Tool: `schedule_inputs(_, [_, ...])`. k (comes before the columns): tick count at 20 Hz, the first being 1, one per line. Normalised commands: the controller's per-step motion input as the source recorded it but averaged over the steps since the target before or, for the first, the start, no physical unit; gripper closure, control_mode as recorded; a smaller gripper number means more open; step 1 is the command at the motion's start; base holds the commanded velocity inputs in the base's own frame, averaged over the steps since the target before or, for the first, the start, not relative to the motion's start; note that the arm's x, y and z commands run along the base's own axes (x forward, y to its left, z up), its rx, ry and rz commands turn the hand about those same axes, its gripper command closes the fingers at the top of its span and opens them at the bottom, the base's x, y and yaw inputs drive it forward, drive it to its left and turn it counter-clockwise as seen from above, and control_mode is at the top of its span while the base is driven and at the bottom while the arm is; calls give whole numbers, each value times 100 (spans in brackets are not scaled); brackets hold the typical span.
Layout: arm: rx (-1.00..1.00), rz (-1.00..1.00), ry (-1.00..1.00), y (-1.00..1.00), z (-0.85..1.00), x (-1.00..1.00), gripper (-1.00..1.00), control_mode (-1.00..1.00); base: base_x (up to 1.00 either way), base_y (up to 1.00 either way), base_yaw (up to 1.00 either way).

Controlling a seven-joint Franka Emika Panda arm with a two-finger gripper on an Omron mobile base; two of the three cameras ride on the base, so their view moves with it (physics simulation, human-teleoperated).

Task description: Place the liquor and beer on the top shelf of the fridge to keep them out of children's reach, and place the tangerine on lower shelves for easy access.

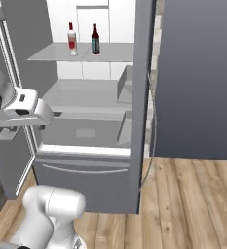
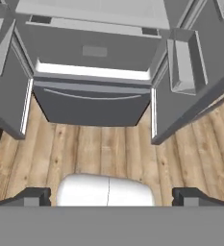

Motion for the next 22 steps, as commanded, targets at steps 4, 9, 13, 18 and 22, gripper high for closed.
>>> schedule_inputs(4, [0,0,0,0,0,0,-100,100,-65,-54,-35])
schedule_inputs(9, [0,0,0,0,0,0,-100,100,-34,-63,-49])
schedule_inputs(13, [0,0,0,0,0,0,-100,100,-6,-69,-53])
schedule_inputs(18, [0,0,0,0,0,0,-100,100,3,-70,-60])
schedule_inputs(22, [0,0,0,0,0,0,-100,100,19,-66,-64])
